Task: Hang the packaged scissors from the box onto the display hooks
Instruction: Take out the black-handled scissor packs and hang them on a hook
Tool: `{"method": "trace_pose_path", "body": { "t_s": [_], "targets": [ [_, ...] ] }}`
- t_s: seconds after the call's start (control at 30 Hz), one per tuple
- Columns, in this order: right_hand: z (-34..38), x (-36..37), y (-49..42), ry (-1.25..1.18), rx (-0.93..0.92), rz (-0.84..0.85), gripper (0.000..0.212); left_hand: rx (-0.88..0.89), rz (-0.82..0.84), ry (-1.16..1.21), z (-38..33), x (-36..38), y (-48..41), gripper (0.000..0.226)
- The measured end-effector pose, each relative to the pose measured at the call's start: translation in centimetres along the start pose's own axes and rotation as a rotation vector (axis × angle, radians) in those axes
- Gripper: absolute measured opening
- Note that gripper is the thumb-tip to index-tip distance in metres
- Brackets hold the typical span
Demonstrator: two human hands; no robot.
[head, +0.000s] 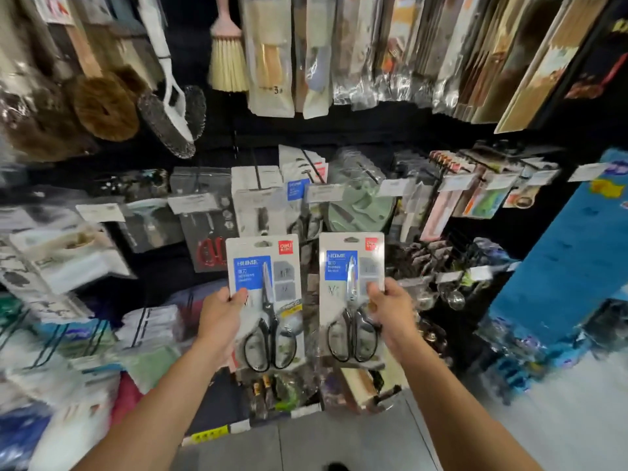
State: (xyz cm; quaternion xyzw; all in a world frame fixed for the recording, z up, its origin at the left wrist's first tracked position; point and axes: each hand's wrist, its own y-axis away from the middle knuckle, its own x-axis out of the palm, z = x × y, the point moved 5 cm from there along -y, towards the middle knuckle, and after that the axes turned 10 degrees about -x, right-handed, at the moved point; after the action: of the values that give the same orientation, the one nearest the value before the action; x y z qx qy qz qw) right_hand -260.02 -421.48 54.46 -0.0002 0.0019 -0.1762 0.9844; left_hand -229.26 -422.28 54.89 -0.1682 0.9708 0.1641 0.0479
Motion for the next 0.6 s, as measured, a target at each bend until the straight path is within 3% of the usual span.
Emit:
{"method": "trace_pose_path", "body": {
  "t_s": [0.3, 0.43, 0.6],
  "targets": [
    [0.8, 4.0, -10.7, 0.038, -0.065, 0.16, 0.018, -0.029, -0.248, 0.028, -2.9, 2.7, -1.8, 0.016],
    [0.1, 4.7, -12.8, 0.043, -0.123, 0.195, 0.011, -0.052, -0.282, 0.145, -2.9, 3.2, -2.3, 0.014],
    [0.0, 4.8, -13.5, 0.049, -0.177, 0.216, 0.018, -0.057, -0.275, 0.175, -2.3, 3.4, -2.5, 0.017]
  ]
}}
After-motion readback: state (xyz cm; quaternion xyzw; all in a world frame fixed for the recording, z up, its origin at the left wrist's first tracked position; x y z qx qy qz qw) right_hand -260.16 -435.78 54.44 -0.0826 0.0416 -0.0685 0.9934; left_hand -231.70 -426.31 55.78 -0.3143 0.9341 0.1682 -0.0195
